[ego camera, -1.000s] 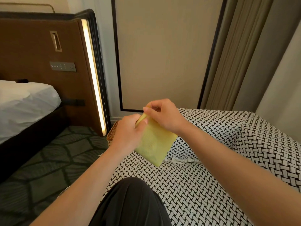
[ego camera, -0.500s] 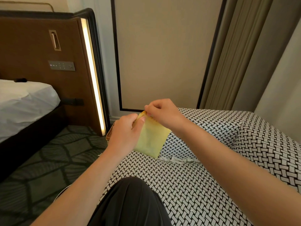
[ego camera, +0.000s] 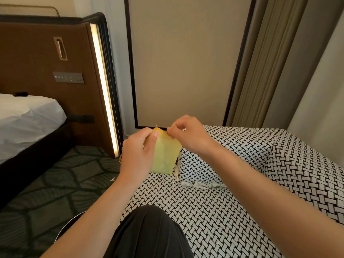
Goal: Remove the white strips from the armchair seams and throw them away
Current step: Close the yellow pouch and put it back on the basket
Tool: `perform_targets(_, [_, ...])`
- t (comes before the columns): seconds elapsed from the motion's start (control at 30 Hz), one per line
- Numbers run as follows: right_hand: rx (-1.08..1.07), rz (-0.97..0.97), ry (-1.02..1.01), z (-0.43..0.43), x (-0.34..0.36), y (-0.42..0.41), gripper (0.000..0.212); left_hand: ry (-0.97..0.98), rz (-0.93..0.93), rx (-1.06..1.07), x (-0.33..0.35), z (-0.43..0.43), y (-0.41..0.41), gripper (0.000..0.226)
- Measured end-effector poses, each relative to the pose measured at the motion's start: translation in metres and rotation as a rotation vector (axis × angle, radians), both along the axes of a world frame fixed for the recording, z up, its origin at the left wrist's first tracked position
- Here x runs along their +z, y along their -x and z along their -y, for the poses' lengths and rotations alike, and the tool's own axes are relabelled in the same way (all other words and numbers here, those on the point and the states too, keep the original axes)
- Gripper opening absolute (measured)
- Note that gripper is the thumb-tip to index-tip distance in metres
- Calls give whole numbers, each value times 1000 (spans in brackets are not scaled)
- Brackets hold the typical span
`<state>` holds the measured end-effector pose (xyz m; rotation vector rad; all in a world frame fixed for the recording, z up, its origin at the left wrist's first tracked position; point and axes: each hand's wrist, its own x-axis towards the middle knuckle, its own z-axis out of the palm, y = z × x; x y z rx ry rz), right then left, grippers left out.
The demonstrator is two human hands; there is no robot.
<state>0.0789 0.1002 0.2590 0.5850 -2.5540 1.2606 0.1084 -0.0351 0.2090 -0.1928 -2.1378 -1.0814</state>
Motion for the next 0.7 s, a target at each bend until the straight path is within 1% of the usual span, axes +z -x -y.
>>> perform_targets(0.13, [-108, -21, -39, -13, -3, 4, 33, -60, -46, 35, 7, 4, -1, 37])
perform_targets(0.2, [-149, 7, -36, -23, -5, 7, 33, -88, -46, 46, 10, 10, 1, 40])
perform_targets(0.3, [-152, 55, -39, -32, -8, 9, 33, -83, -22, 18, 11, 11, -1, 39])
perform_targets(0.43, [-172, 57, -18, -36, -10, 13, 33, -123, -14, -9, 8, 4, -6, 38])
perform_targets(0.5, [-205, 23, -33, -37, -14, 16, 31, -153, -3, -24, 6, 2, -5, 40])
perform_targets(0.6, [-222, -164, -78, -37, -22, 14, 26, -209, 51, -59, 7, 2, -6, 38])
perform_targets(0.63, [-194, -184, -57, -36, -25, 11, 24, -250, 87, -76, 6, 3, -7, 36])
perform_targets(0.67, [-156, -129, 15, -36, -27, 9, 22, -312, 131, -92, 5, 5, -8, 34])
perform_targets(0.7, [-106, 2, 134, -35, -28, 6, 22, -393, 180, -103, 3, 8, -8, 31])
